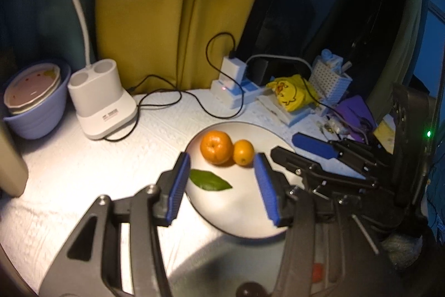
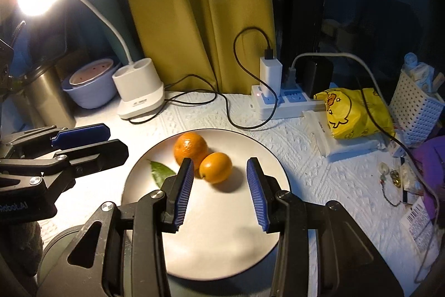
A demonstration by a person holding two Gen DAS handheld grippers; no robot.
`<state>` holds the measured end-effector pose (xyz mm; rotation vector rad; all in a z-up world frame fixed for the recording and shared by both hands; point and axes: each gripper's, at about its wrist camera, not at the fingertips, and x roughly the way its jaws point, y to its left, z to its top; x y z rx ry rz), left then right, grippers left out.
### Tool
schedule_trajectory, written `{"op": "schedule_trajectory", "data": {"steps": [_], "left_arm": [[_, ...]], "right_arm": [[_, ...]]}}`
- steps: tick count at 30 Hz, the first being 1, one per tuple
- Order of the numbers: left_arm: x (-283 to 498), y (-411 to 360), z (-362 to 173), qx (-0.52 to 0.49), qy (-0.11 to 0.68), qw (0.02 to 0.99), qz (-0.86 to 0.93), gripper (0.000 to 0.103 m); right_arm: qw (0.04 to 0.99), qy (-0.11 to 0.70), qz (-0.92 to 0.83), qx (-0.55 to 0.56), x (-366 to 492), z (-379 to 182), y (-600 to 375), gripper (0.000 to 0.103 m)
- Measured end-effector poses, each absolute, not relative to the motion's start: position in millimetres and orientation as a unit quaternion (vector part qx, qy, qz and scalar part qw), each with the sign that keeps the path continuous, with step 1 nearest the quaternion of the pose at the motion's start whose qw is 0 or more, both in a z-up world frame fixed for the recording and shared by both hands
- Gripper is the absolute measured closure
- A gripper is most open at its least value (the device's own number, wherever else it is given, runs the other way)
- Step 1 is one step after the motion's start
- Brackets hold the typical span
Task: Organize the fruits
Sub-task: 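Lower both fruits onto the white plate and open both tools, then move both open tools back over the grey tray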
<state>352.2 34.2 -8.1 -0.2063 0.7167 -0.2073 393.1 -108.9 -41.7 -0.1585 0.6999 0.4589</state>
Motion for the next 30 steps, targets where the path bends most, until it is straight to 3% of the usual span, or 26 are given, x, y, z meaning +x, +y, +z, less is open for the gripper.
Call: {"op": "schedule_trajectory", "data": {"steps": [14,30], "left_arm": [[286.4,32.1,11.9,-0.102,0.324,0.934,-0.107,0.043],[217.2,31.7,11.3,-0.091,0.316,0.940,-0.092,0.041]], "right_arm": [[0.919,0.316,0.219,-0.082,325.5,-13.1,-114.0,0.061],[0.922,0.308,0.221,-0.077,254.7,-5.2,-122.9,0.061]]}}
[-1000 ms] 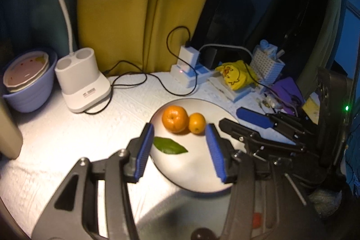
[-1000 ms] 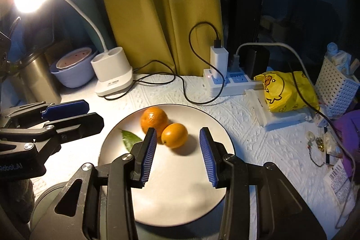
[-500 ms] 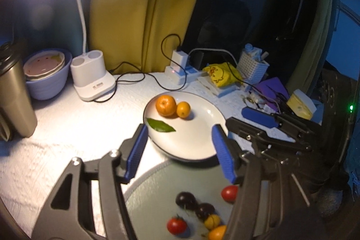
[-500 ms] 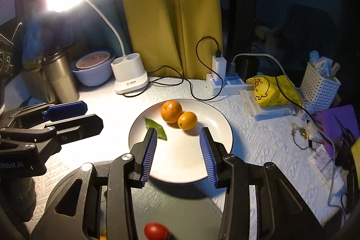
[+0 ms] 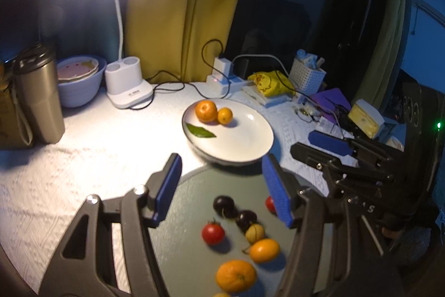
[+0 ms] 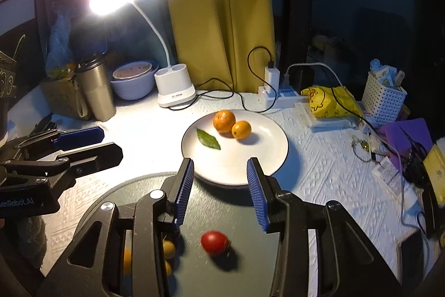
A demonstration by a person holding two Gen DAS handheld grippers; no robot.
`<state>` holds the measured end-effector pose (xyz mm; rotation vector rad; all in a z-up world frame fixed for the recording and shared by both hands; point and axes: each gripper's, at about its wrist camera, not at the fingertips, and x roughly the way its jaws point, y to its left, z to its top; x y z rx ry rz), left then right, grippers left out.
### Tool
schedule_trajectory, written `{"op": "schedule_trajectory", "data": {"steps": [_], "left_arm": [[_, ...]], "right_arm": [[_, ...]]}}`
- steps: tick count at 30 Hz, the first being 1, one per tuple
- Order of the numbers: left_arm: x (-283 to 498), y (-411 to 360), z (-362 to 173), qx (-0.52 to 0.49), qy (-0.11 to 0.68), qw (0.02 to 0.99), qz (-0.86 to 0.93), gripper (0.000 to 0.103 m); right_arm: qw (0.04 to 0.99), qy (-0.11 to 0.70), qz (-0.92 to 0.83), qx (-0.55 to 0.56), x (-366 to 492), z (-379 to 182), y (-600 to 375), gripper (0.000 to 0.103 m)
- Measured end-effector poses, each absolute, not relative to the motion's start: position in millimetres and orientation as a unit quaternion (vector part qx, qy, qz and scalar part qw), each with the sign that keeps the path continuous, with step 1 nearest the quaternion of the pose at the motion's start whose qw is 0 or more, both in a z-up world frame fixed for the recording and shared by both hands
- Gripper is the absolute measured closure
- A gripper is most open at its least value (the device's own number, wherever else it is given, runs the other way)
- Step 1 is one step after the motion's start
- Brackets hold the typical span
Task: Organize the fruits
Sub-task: 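Move both open tools back over the grey tray, then grasp the small yellow-green fruit with the left tool while the right tool grasps an orange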
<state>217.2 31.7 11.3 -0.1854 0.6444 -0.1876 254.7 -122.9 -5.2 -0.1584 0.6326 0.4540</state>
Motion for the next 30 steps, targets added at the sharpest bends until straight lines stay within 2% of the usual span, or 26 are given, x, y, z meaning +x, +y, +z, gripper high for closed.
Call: {"op": "schedule_trajectory", "data": {"steps": [30], "left_arm": [[121.3,29.4,-66.9,-0.114,0.375,0.918,-0.060,0.041]], "right_arm": [[0.888,0.367,0.263,-0.085,180.0,-68.2,-107.5,0.053]]}}
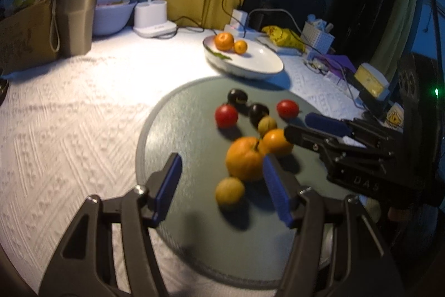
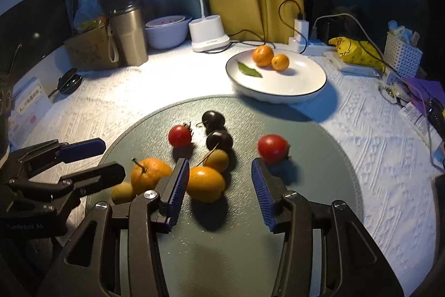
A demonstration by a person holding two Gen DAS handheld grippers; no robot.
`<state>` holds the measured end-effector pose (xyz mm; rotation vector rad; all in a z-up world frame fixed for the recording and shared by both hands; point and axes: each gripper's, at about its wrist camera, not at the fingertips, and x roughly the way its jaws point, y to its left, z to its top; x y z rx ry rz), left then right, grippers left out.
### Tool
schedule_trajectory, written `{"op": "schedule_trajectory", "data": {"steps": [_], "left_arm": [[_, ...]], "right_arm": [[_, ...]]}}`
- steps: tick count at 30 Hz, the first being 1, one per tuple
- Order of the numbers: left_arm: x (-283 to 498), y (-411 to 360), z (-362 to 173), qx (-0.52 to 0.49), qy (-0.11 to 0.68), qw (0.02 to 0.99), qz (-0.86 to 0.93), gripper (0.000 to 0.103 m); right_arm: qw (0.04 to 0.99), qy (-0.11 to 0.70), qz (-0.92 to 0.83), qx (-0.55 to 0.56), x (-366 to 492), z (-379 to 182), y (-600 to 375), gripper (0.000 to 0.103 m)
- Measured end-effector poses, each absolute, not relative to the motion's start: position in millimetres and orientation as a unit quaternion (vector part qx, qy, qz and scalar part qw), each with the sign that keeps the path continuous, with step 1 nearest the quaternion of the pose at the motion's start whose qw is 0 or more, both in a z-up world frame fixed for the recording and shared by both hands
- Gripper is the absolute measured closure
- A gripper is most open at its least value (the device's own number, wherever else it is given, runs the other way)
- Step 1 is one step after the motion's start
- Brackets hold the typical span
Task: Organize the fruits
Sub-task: 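Grasp the small yellow-green fruit with the left tool while the right tool grasps an orange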
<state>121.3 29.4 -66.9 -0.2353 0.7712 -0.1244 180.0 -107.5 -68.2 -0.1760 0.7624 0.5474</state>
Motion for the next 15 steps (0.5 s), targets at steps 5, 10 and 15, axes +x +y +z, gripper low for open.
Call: {"op": "schedule_trajectory", "data": {"steps": [5,10,15], "left_arm": [[114.4,23.6,-82.0,-0.110,0.398,0.909,-0.064,0.041],[116.5,19.6,-85.1,-0.104,0.404,0.907,-0.060,0.041],[118.9,17.6,-86.6,-0.088,0.402,0.910,-0.052,0.041]], "right_arm": [[0.883,0.377,0.267,-0.079,179.0,-75.9,-106.7,0.052],[0.879,0.387,0.269,-0.075,179.4,-82.2,-105.5,0.052],[0.874,0.396,0.272,-0.074,180.8,-88.5,-102.2,0.051]]}}
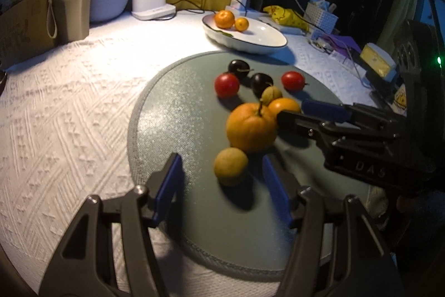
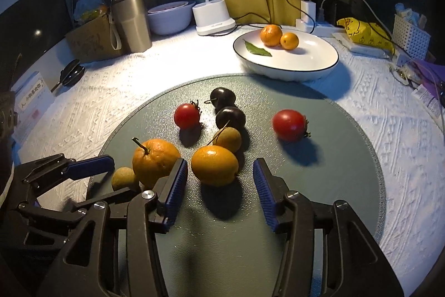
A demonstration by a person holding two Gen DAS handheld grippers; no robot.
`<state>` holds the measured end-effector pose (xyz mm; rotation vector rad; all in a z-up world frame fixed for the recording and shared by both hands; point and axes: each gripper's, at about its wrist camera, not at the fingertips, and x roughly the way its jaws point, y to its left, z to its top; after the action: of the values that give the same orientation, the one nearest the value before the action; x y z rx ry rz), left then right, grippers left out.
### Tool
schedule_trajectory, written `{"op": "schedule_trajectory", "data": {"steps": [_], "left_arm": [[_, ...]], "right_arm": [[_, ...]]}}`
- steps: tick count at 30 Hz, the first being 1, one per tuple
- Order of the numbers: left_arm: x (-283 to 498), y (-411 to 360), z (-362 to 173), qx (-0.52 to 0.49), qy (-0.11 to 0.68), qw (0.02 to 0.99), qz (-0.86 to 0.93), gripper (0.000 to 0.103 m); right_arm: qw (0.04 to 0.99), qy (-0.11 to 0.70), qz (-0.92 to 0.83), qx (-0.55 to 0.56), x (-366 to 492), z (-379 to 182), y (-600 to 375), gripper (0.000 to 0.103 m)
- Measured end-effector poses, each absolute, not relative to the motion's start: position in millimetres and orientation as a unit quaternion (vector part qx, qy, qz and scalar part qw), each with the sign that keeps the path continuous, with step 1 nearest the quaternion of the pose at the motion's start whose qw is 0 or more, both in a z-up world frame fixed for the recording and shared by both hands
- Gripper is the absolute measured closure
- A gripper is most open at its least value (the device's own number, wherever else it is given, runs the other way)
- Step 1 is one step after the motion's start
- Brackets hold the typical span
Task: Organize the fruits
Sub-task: 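Grasp the small yellow-green fruit with the left tool while the right tool grasps an orange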
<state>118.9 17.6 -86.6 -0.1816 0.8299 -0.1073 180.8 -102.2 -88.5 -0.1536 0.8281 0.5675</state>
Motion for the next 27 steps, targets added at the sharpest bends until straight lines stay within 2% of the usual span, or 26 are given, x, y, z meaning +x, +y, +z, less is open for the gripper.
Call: {"op": "schedule_trajectory", "data": {"steps": [10,11,14,19,23,27], "left_arm": [[120.7,15.3,-87.3,-0.072,0.400,0.913,-0.041,0.042],[120.7,15.3,-87.3,-0.071,0.400,0.913,-0.041,0.045],[121.0,15.4,-87.6,-0.067,0.400,0.913,-0.037,0.062],[120.8,15.5,-87.7,-0.070,0.402,0.912,-0.040,0.077],[120.1,15.1,-87.0,-0.071,0.402,0.912,-0.047,0.077],[118.4,15.0,-85.6,-0.073,0.401,0.912,-0.049,0.077]], "right_arm": [[0.863,0.415,0.278,-0.077,187.4,-93.1,-99.1,0.051],[0.862,0.417,0.279,-0.077,188.1,-93.5,-99.1,0.051],[0.860,0.422,0.278,-0.077,189.7,-94.5,-98.7,0.051],[0.856,0.427,0.279,-0.085,191.4,-96.9,-95.8,0.051],[0.854,0.427,0.282,-0.088,192.7,-97.3,-94.8,0.052],[0.852,0.426,0.289,-0.090,191.8,-97.5,-93.6,0.063]]}}
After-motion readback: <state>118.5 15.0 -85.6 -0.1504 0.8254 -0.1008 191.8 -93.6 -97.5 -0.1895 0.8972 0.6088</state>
